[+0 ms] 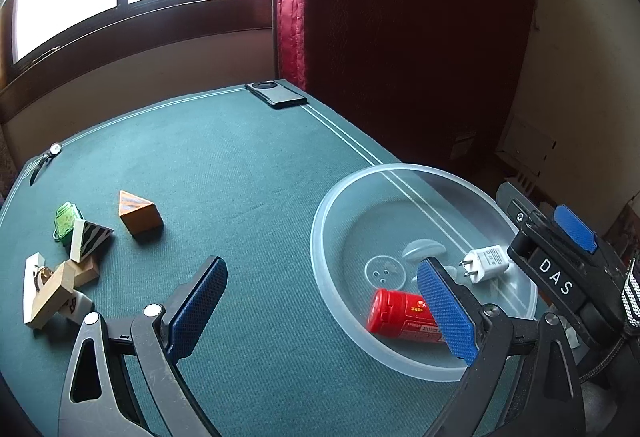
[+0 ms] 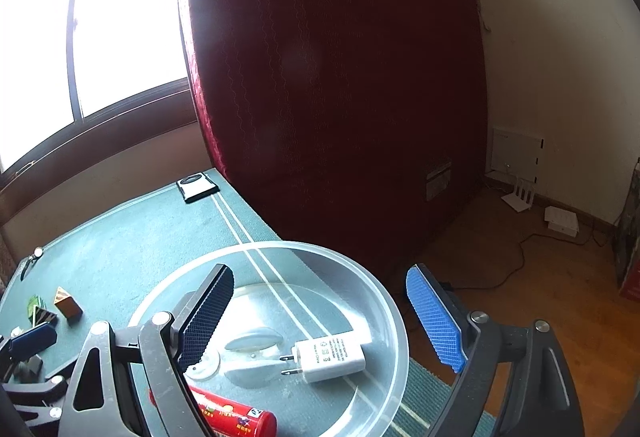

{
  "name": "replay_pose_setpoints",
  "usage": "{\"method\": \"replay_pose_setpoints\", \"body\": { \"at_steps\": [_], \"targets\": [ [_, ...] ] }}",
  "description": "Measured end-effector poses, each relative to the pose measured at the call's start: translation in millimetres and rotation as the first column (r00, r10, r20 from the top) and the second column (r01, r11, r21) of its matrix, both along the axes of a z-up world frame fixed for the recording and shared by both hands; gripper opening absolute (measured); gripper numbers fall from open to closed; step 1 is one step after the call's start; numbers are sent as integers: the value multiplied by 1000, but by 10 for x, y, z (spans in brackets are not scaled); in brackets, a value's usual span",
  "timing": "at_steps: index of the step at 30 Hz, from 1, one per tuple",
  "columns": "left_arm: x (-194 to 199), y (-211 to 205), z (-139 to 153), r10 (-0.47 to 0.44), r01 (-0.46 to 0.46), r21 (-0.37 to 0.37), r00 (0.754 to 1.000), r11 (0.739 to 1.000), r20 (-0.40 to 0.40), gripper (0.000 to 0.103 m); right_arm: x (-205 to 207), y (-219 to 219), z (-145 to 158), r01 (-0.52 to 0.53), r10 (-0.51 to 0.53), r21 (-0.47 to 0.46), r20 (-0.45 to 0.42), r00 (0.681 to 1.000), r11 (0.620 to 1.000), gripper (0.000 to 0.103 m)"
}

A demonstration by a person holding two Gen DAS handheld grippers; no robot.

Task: Organize rigid objects
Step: 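Lower the red can into the clear bowl and open the left gripper, then grasp the white rectangular block with the left gripper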

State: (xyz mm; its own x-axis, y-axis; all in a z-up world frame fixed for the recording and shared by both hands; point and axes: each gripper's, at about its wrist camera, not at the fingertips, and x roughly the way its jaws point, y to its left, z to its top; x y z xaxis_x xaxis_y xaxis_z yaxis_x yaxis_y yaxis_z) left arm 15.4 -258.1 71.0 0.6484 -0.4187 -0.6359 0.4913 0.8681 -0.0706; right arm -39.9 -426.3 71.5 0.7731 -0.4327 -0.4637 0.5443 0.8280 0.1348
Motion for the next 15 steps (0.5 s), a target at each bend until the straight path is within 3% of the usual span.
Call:
{"method": "replay_pose_setpoints", "body": {
  "at_steps": [15],
  "targets": [
    [70,671,42,179,-179,-36,984,983,-1,97,7,348,-29,-121,120,-54,-26,992,991,95]
  ]
}}
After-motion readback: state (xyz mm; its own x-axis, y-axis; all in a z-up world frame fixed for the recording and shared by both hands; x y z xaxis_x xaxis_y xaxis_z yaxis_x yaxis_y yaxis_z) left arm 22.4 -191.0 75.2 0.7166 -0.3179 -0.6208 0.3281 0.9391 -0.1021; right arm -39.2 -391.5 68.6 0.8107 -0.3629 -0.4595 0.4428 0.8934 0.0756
